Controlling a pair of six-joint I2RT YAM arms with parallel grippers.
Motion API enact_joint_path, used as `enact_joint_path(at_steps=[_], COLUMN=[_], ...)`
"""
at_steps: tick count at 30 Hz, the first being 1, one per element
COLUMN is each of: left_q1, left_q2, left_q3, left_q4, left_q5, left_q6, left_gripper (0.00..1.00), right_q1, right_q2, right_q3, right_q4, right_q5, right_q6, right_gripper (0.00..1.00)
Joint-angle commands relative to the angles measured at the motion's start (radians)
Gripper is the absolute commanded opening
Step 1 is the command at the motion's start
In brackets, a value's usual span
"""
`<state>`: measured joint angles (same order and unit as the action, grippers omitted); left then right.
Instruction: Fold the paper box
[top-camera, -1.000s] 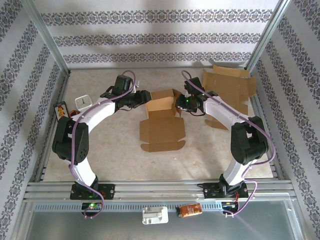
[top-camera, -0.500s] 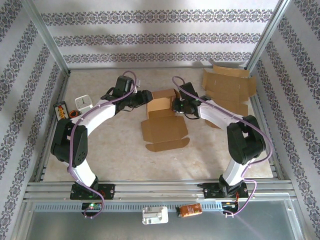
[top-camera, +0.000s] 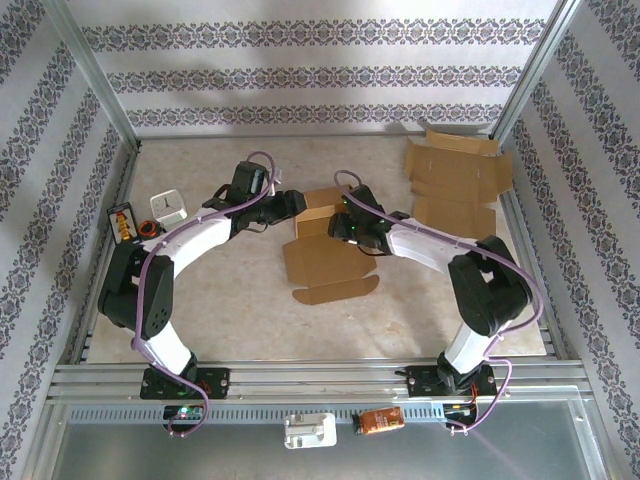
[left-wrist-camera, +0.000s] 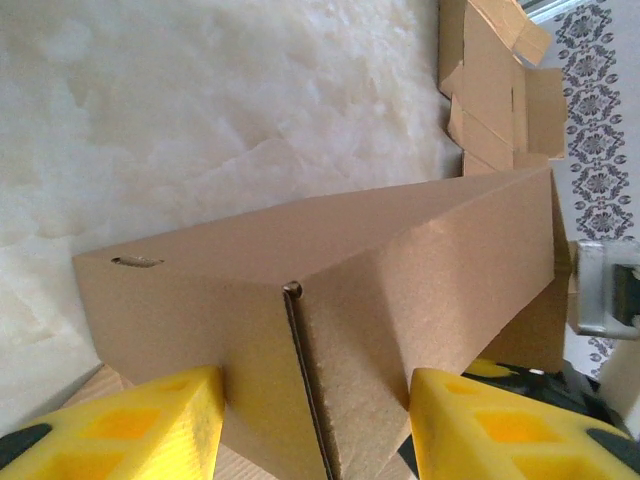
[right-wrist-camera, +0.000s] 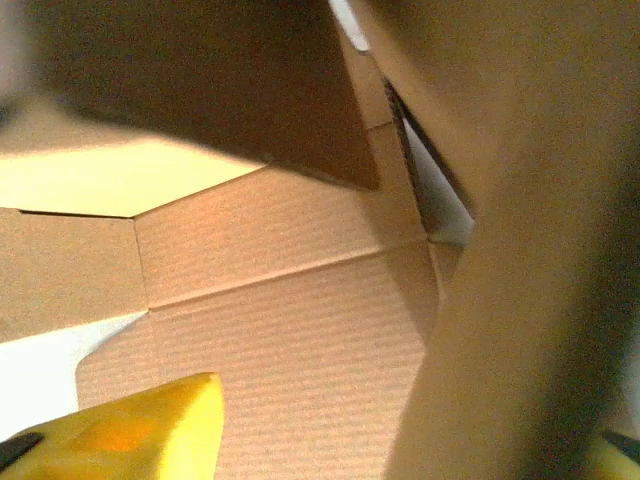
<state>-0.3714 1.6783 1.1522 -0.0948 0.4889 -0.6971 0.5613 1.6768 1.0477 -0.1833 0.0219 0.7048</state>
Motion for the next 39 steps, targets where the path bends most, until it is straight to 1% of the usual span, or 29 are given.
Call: enact_joint_path(at_steps=[1,6,9,11,12,13,15,17,18,20,21,24,26,28,30,34,36,39], left_q1=[-0.020,-0.024,-0.024,-0.026,-0.026,-0.026,-0.027,-0.026,-0.026,-0.026,-0.027,-0.026,-0.026,-0.026,-0.027,-0.027,-0.027,-0.027], left_q2=[-0.019,-0.011,-0.005,-0.005,-0.006,-0.006,-0.006,-0.006,-0.005,0.000,0.002,0.007,0.007,0.006,0.004,0.007,0.012,0.018], left_q3=[-0.025,-0.018,-0.007,-0.004,-0.004,-0.003,-0.003,0.003,0.006,0.013,0.018,0.028,0.032,0.035,0.035,0.042,0.046,0.051], left_q4=[0.007,0.012,0.006,0.004,0.005,0.005,0.002,-0.003,-0.005,-0.012,-0.017,-0.032,-0.038,-0.048,-0.055,-0.059,-0.060,-0.059], left_q5=[0.003,0.002,0.007,0.006,0.005,0.003,0.002,0.004,0.003,0.010,0.012,0.016,0.021,0.019,0.016,0.013,0.014,0.015], left_q6=[0.051,0.065,0.073,0.076,0.077,0.079,0.083,0.089,0.092,0.102,0.107,0.125,0.134,0.145,0.153,0.157,0.158,0.157], left_gripper=[0.51,0.51,0.51,0.51,0.51,0.51,0.51,0.51,0.51,0.51,0.51,0.51,0.51,0.51,0.51,0.51,0.51,0.51], right_q1=[0.014,0.004,-0.031,-0.081,-0.109,-0.151,-0.248,-0.333,-0.357,-0.386,-0.396,-0.414,-0.410,-0.405,-0.397,-0.375,-0.353,-0.324], right_q2=[-0.123,-0.304,-0.428,-0.509,-0.537,-0.562,-0.575,-0.545,-0.523,-0.460,-0.428,-0.302,-0.230,-0.170,-0.120,-0.023,0.012,0.041], right_q3=[-0.055,-0.135,-0.160,-0.182,-0.198,-0.219,-0.238,-0.228,-0.219,-0.186,-0.158,-0.069,-0.026,0.017,0.047,0.108,0.137,0.156], right_q4=[0.003,-0.049,-0.069,-0.061,-0.041,-0.008,0.034,0.010,-0.014,-0.075,-0.118,-0.189,-0.185,-0.152,-0.119,-0.102,-0.109,-0.100], right_q5=[0.014,0.007,-0.037,-0.062,-0.063,-0.099,-0.245,-0.416,-0.452,-0.484,-0.502,-0.531,-0.550,-0.583,-0.588,-0.579,-0.566,-0.581], right_q6=[-0.065,-0.154,-0.239,-0.364,-0.433,-0.530,-0.717,-0.953,-1.059,-1.258,-1.330,-1.459,-1.498,-1.505,-1.510,-1.547,-1.562,-1.574], right_gripper=[0.64,0.82,0.85,0.92,0.94,0.93,0.90,0.87,0.87,0.87,0.86,0.83,0.79,0.74,0.70,0.66,0.65,0.64])
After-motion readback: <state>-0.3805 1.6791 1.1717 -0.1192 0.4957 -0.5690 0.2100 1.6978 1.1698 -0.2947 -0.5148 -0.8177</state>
